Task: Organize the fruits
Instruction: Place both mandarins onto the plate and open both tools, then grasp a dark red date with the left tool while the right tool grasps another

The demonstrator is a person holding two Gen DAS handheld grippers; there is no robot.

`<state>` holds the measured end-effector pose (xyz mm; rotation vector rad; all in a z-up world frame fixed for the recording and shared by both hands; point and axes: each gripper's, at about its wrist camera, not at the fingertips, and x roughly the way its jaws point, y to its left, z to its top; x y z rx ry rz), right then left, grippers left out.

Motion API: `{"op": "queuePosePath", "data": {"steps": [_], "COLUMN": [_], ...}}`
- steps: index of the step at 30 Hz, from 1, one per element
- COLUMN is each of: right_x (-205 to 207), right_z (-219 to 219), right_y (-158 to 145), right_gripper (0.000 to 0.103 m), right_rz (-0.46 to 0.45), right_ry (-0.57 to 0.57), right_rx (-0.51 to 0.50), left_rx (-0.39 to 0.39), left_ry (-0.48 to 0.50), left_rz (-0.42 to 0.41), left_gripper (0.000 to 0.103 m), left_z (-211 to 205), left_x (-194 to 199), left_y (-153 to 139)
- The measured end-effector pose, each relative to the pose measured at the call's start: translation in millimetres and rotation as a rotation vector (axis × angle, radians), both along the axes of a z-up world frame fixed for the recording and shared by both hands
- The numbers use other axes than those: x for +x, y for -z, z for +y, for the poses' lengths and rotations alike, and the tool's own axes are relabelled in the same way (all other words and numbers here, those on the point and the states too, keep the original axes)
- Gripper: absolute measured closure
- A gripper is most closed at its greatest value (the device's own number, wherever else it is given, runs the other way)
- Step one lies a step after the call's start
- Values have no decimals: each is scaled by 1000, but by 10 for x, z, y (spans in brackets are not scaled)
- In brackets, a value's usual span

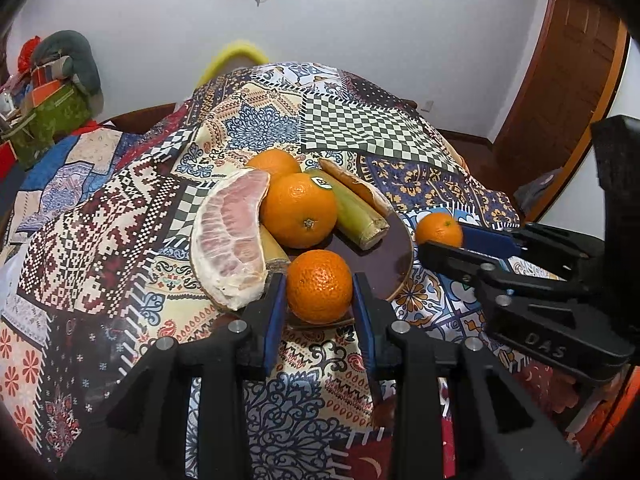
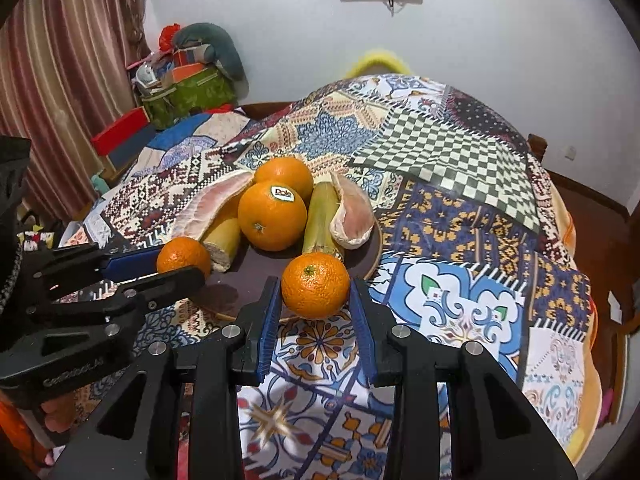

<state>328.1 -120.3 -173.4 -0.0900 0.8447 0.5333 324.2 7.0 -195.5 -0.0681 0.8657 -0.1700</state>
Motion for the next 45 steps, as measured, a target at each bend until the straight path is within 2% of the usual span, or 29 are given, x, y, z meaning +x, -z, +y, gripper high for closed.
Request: {"op": "queuePosePath", "data": {"steps": [9,13,16,20,27,45], "right_x": [105,99,87,83,36,-515], "right_z": [79,90,95,96,14,9], "right_y": [119,140,131,95,-9,-467], "right_gripper": [71,71,63,62,62,62], "right_rz": [56,47,36,21,10,-81], "right_ry": [-46,-42,-44,-42,-20,-27], "right_rx": [-5,-34,-43,-44,-22,6], "left_rx": [0,-4,-10,-4,8,32], "left_ry": [-6,-19,-33,-40,-48,-85], "left_rz": [14,15,8,5,-11,-91], "left_gripper": [71,69,66,66,66,66], "left_z": [-10,15,48,75,116,284], "left_x": [54,57,52,31,-97,-676], "left_y": [36,47,29,12,-72,-530]}}
